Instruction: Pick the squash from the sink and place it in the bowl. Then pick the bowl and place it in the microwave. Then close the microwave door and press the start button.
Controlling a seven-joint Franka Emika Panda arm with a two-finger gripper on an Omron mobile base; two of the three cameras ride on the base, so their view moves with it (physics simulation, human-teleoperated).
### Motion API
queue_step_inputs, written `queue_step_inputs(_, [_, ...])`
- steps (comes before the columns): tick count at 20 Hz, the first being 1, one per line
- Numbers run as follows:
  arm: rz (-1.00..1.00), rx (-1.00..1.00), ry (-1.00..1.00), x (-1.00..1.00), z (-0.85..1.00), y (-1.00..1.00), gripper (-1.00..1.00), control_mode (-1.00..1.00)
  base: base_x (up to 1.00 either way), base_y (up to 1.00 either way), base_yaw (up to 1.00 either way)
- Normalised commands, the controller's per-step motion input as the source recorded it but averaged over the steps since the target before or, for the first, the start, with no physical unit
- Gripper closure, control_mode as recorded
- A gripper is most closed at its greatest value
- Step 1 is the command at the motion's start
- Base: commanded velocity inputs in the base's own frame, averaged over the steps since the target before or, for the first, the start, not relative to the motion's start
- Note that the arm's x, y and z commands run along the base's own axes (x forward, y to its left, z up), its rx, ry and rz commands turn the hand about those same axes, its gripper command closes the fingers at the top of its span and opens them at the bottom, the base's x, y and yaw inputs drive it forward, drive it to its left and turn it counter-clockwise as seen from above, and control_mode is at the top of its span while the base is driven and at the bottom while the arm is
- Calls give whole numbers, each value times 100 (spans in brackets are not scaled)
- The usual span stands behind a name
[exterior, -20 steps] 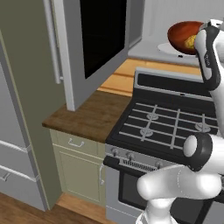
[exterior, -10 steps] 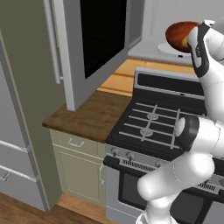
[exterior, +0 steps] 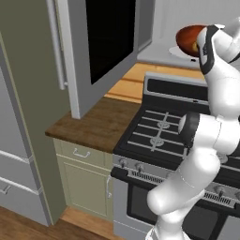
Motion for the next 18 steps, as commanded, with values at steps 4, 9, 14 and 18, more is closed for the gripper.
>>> queue_step_inputs(4, [0,0,1,45,-5,-9,100,-100,0,0,0])
queue_step_inputs(9, [0,0,0,54,-8,-1,-100,-100,0,0,0])
queue_step_inputs(14, [1,0,-2,4,-10,0,-100,-100,0,0,0])
queue_step_inputs(18, [4,0,-12,0,-12,18,-100,-100,0,0,0])
